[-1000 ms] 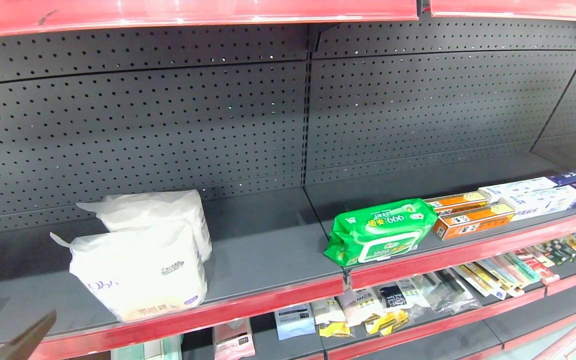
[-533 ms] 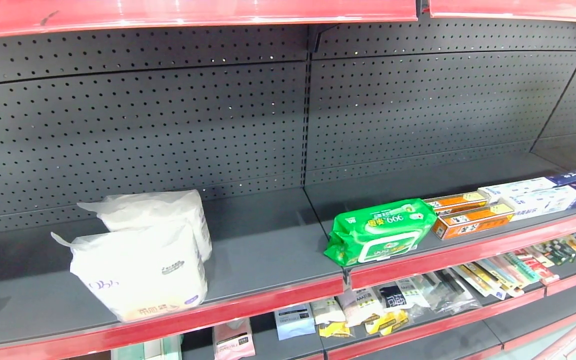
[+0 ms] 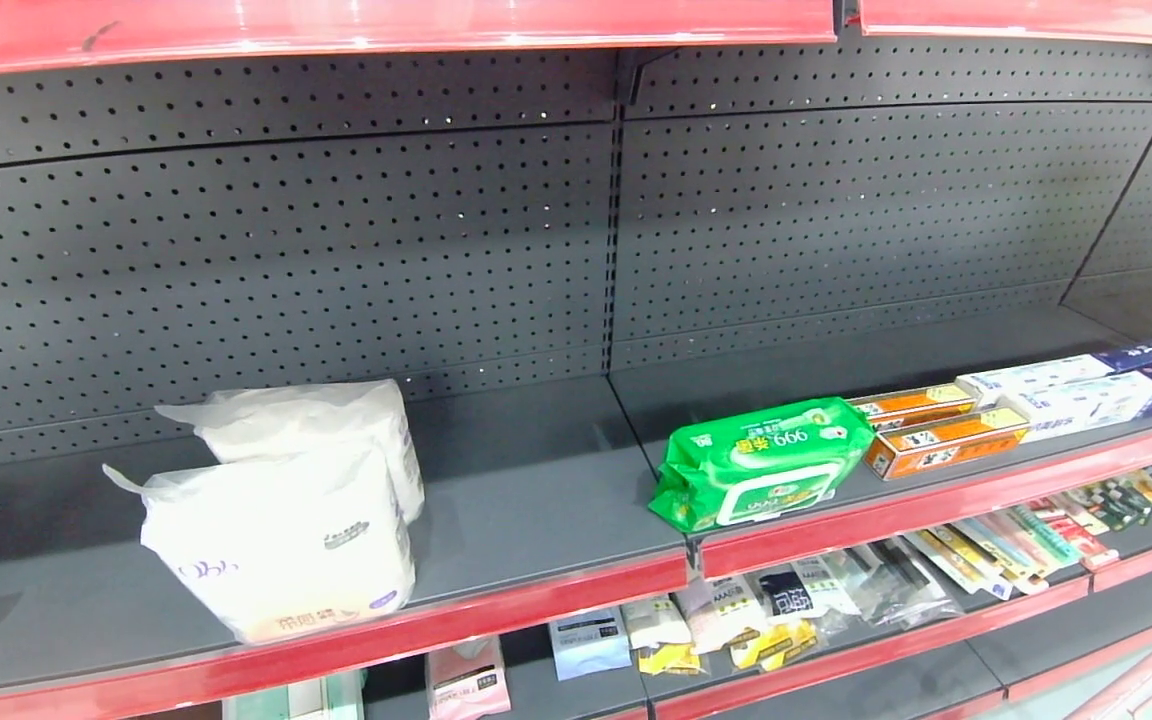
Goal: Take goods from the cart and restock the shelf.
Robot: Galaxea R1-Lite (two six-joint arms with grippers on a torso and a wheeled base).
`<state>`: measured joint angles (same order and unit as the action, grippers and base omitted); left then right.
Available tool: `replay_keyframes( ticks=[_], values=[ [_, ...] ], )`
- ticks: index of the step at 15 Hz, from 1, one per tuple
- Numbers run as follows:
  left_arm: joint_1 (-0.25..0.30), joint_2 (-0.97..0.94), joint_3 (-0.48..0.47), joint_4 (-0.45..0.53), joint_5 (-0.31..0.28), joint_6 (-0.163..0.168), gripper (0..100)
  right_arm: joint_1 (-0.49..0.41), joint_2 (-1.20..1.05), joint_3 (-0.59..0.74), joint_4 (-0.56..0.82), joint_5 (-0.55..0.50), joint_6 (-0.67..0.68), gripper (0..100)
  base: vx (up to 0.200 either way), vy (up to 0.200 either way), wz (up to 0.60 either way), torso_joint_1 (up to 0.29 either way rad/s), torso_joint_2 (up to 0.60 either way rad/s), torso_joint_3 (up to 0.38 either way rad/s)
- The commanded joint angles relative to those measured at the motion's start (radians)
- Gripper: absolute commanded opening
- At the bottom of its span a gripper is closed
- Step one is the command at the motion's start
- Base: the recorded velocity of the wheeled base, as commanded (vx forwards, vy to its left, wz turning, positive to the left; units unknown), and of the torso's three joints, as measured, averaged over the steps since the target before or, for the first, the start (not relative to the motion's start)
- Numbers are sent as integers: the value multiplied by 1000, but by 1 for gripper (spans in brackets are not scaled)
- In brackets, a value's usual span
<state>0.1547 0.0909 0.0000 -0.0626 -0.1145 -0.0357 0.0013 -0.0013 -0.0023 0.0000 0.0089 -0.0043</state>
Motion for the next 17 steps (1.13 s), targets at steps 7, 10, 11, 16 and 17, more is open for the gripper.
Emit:
replay_keyframes(
  ticks=[7, 10, 11, 16, 17],
  values=[
    [0, 3, 0, 1, 6, 51, 100, 0, 1, -1, 0, -1, 1, 100, 0, 0, 600, 5, 4, 3],
    [0, 3, 0, 3, 6, 51, 100, 0, 1, -1, 0, 0, 4, 100, 0, 0, 400, 0, 0, 5],
    [0, 3, 0, 3, 7, 50, 100, 0, 1, 1, 0, 0, 4, 100, 0, 0, 0, 0, 0, 0],
    [2, 3, 0, 3, 7, 50, 100, 0, 1, 1, 0, -1, 0, 100, 0, 0, 0, 0, 0, 0],
    [2, 3, 0, 3, 7, 50, 100, 0, 1, -1, 0, -3, -2, 100, 0, 0, 0, 0, 0, 0]
  ],
)
